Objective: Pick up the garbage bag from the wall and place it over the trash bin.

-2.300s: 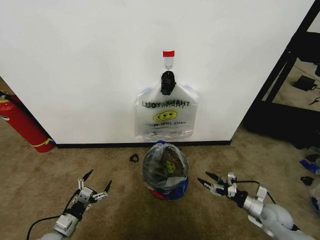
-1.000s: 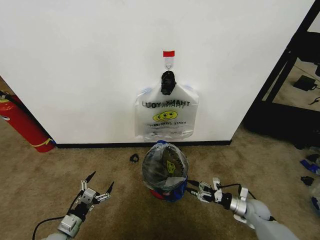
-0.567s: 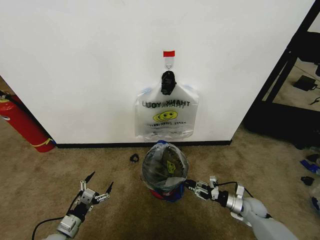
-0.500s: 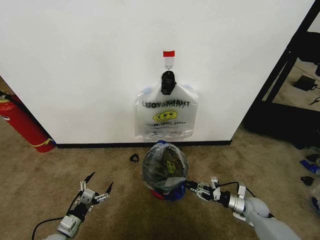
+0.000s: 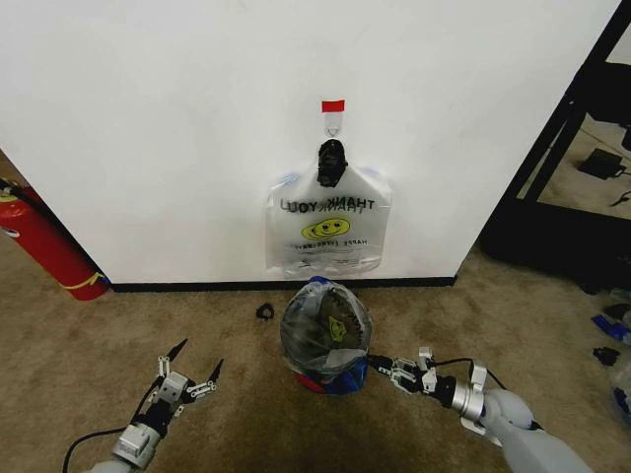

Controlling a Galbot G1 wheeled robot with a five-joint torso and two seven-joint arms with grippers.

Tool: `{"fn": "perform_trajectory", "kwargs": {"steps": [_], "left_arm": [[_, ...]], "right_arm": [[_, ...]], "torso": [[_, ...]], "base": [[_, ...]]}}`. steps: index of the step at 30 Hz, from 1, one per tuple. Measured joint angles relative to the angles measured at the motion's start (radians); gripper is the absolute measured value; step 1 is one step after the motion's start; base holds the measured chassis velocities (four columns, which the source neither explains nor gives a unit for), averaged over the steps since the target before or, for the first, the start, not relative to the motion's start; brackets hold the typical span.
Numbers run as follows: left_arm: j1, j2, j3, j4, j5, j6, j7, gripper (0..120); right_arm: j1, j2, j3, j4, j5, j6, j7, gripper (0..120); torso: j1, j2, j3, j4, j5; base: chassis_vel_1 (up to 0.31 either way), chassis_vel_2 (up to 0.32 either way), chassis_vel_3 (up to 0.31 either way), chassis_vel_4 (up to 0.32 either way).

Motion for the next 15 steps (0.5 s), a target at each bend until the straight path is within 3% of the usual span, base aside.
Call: {"fn": "perform_trajectory", "kwargs": {"steps": [6,10,13,15], "left_arm": [[0.0,0.0,-0.001,0.002,0.0,-0.001,0.0,100],[-0.001,-0.003,0.0,0.006,0.003,-0.003,0.0,100],[-0.001,-0.005,0.002,0.007,0.005,-0.003,-0.001,100],[-0.001,-0.005,0.003,0.007,0.006,-0.003,-0.003,100]], "right_arm": [[0.016,-0.002,0.04,-0.046,-0.061,-0.029,-0.112,51],[0.015,0.005,0.039,-0.048,-0.039,-0.024,-0.092,67],[0.014,0.013,0.032,-0.046,-0.026,-0.019,-0.079,68],[0.015,0.027,0.014,-0.044,-0.011,-0.012,-0.052,63]], "torso": [[0.0,0.0,0.0,-0.0001,-0.0001],[0.0,0.0,0.0,-0.0001,-0.0002],[0.0,0.0,0.0,-0.0001,-0.0002],[0.0,0.0,0.0,0.0,0.0]], "base": [[0.0,0.0,0.0,0.0],[0.0,0.0,0.0,0.0],[0.0,0.0,0.0,0.0],[0.0,0.0,0.0,0.0]]}}
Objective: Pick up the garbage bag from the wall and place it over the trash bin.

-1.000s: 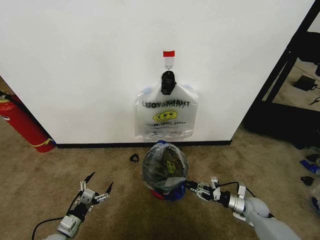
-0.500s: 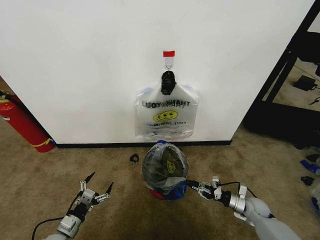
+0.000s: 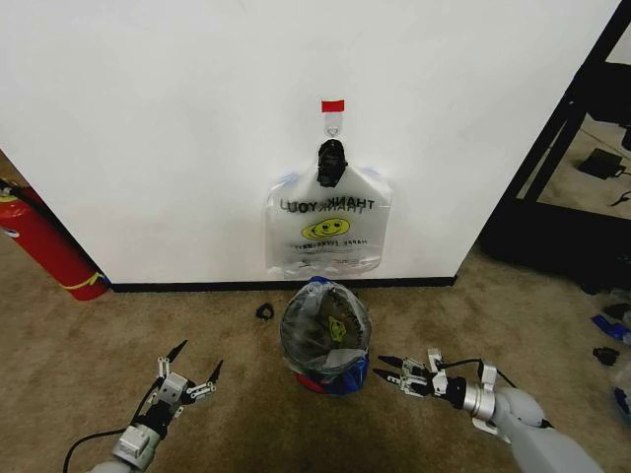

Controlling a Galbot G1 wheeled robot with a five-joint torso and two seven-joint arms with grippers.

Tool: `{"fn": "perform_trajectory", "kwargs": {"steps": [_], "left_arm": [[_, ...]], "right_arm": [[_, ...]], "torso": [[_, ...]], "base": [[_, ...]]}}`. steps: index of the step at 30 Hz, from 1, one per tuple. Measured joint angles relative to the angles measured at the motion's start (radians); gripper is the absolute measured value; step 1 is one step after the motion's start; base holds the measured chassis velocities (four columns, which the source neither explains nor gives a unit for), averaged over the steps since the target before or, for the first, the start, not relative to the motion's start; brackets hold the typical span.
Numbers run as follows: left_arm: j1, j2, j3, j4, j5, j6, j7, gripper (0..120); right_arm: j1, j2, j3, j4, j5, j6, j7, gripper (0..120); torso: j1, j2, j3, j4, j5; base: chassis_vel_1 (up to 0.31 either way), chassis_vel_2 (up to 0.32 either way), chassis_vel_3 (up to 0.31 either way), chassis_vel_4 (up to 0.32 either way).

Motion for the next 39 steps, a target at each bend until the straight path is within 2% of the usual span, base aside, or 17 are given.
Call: {"fn": "perform_trajectory", "kwargs": {"steps": [5,6,9,10,13,14,18,30,39], "left_arm": [[-0.001,0.001,-0.001,0.003,0.0,0.0,-0.003,100],[-0.001,0.001,-0.001,0.003,0.0,0.0,-0.003,100],[-0.001,0.001,-0.002,0.008,0.0,-0.001,-0.005,100],[-0.002,0.002,-0.002,0.013,0.0,-0.003,-0.006,100],[-0.005,0.002,-0.002,0.019,0.0,-0.004,-0.009,100],[-0.008,0.003,-0.001,0.023,0.0,-0.005,-0.01,100],[-0.013,0.003,0.005,0.028,0.0,-0.006,-0.014,100],[-0.017,0.002,0.013,0.036,0.007,-0.01,-0.019,100],[-0.011,0.002,0.011,0.039,0.01,-0.018,-0.022,100]], "right_arm": [[0.017,0.013,-0.025,-0.006,0.004,0.008,0.027,43],[0.017,0.013,-0.025,-0.006,0.004,0.008,0.027,43],[0.026,0.014,-0.029,-0.011,0.007,0.008,0.033,33],[0.03,0.014,-0.03,-0.015,0.009,0.009,0.037,25],[0.034,0.014,-0.036,-0.016,0.024,0.017,0.049,15],[0.034,0.014,-0.038,-0.016,0.034,0.02,0.055,8],[0.033,0.014,-0.038,-0.017,0.043,0.023,0.058,0],[0.006,0.035,-0.044,-0.058,0.06,0.061,0.091,0],[0.002,0.057,-0.099,-0.04,0.106,0.124,0.26,0]], "torso": [[0.0,0.0,0.0,0.0001,-0.0001],[0.0,0.0,0.0,0.0001,-0.0001],[0.0,0.0,0.0,0.0,-0.0001],[0.0,0.0,0.0,0.0,-0.0002],[0.0,0.0,0.0,0.0,-0.0001],[0.0,0.0,0.0,0.0,-0.0001],[0.0,0.0,0.0,0.0,-0.0002],[0.0,0.0,0.0,-0.0002,-0.0001],[0.0,0.0,0.0,0.0,-0.0002]], "base": [[0.0,0.0,0.0,0.0],[0.0,0.0,0.0,0.0],[0.0,0.0,0.0,0.0],[0.0,0.0,0.0,0.0],[0.0,0.0,0.0,0.0],[0.0,0.0,0.0,0.0],[0.0,0.0,0.0,0.0],[0.0,0.0,0.0,0.0],[0.0,0.0,0.0,0.0]]}}
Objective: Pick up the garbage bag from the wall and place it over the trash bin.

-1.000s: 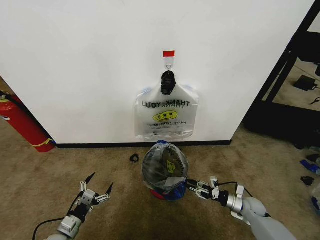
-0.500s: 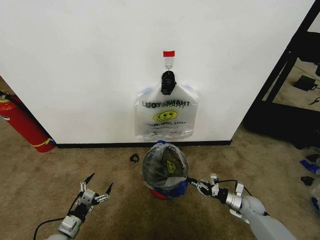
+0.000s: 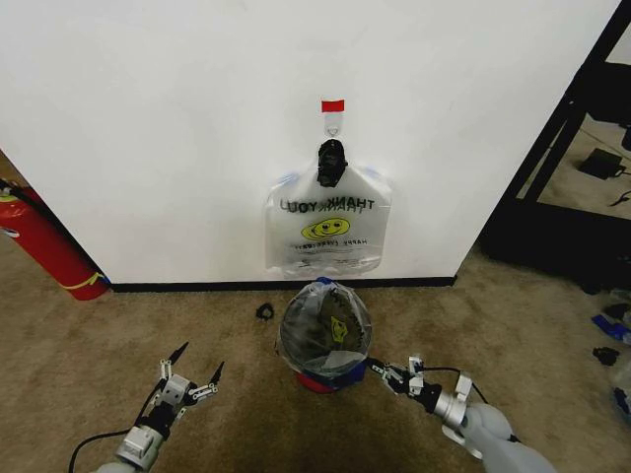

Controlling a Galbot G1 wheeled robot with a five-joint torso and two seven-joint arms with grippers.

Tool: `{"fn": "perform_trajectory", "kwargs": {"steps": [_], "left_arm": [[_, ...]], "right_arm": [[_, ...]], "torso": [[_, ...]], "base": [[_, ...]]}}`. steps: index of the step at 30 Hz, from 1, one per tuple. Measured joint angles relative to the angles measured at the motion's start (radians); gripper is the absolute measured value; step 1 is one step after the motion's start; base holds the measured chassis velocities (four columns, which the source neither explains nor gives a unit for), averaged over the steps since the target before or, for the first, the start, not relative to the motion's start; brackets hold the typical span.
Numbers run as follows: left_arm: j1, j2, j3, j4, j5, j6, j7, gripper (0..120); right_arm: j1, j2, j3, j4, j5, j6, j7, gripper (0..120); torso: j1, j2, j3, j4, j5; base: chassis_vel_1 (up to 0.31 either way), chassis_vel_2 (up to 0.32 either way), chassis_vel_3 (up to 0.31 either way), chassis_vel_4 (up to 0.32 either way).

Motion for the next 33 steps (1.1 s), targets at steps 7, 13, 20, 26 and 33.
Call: {"fn": "perform_trajectory", "kwargs": {"steps": [7,13,20,26,33], "left_arm": [[0.003,0.004,-0.006,0.002,0.0,-0.008,-0.001,100],[0.002,0.004,-0.002,0.002,0.004,-0.008,-0.001,100],[0.002,0.007,-0.001,-0.015,-0.01,-0.008,-0.007,100],[0.006,0.009,-0.004,-0.079,-0.134,0.007,-0.047,100],[0.012,-0.018,-0.012,-0.246,-0.319,0.065,-0.094,100]], "right_arm": [[-0.001,-0.005,-0.002,0.007,-0.044,0.002,0.038,0],[-0.016,-0.018,0.006,0.027,-0.054,0.007,-0.016,0],[-0.048,-0.082,0.042,0.07,-0.089,0.026,-0.119,19],[-0.129,-0.17,0.246,0.186,-0.239,0.057,-0.349,45],[-0.349,-0.137,0.453,0.557,-0.148,0.194,-0.182,70]], "torso": [[0.0,0.0,0.0,0.0,0.0001],[0.0,0.0,0.0,0.0,0.0002],[0.0,0.0,0.0,0.0,0.0002],[0.0,0.0,0.0,0.0,0.0002],[0.0,0.0,0.0,-0.0003,-0.0002]], "base": [[0.0,0.0,0.0,0.0],[0.0,0.0,0.0,0.0],[0.0,0.0,0.0,0.0],[0.0,0.0,0.0,0.0],[0.0,0.0,0.0,0.0]]}}
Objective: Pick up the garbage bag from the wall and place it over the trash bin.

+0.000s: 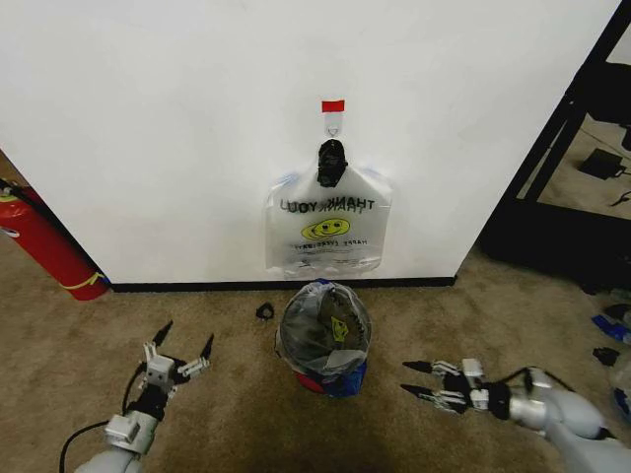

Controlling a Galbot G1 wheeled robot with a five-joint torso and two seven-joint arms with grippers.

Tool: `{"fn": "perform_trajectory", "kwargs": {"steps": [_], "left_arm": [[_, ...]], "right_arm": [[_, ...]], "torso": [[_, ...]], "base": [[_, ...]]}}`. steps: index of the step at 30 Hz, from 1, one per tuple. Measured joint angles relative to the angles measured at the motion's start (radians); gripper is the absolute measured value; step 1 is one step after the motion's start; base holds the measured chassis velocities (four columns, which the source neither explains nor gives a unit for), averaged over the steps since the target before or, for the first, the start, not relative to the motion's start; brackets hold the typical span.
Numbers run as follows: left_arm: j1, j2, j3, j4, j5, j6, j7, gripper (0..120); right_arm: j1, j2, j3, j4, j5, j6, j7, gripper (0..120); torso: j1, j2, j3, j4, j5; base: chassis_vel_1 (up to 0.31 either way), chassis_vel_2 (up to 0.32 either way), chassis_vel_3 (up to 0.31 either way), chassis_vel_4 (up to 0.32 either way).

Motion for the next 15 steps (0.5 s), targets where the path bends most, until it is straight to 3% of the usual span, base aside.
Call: {"fn": "perform_trajectory", "kwargs": {"steps": [1,2,4,7,8,11,15], "left_arm": [[-0.001,-0.008,0.004,-0.039,-0.036,0.013,-0.022,100],[-0.001,-0.008,0.004,-0.039,-0.036,0.013,-0.022,100],[-0.002,-0.023,0.023,-0.124,-0.132,0.05,-0.075,100],[-0.001,-0.039,0.035,-0.215,-0.232,0.103,-0.115,100],[-0.001,-0.039,0.035,-0.215,-0.232,0.103,-0.115,100],[-0.006,-0.042,0.033,-0.239,-0.226,0.135,-0.127,100],[0.002,-0.043,0.027,-0.238,-0.192,0.142,-0.126,100]], "right_arm": [[-0.032,0.024,-0.002,0.066,0.0,0.065,0.109,75],[-0.032,0.024,-0.002,0.066,0.0,0.065,0.109,75],[-0.091,0.1,-0.051,0.234,-0.053,0.188,0.385,85],[-0.146,0.158,-0.105,0.352,-0.107,0.213,0.702,95],[-0.146,0.158,-0.105,0.352,-0.107,0.213,0.702,95],[-0.179,0.187,-0.112,0.355,-0.228,0.224,0.881,100],[-0.184,0.189,-0.117,0.348,-0.286,0.216,0.995,100]], "torso": [[0.0,0.0,0.0,0.0001,0.0002],[0.0,0.0,0.0,0.0001,0.0002],[0.0,0.0,0.0,0.0001,0.0007],[0.0,0.0,0.0,0.0008,0.0],[0.0,0.0,0.0,0.0008,0.0],[0.0,0.0,0.0,-0.0003,0.0005],[0.0,0.0,0.0,0.0005,0.0002]], "base": [[0.0,0.0,0.0,0.0],[0.0,0.0,0.0,0.0],[0.0,0.0,0.0,0.0],[0.0,0.0,0.0,0.0],[0.0,0.0,0.0,0.0],[0.0,0.0,0.0,0.0],[0.0,0.0,0.0,0.0]]}}
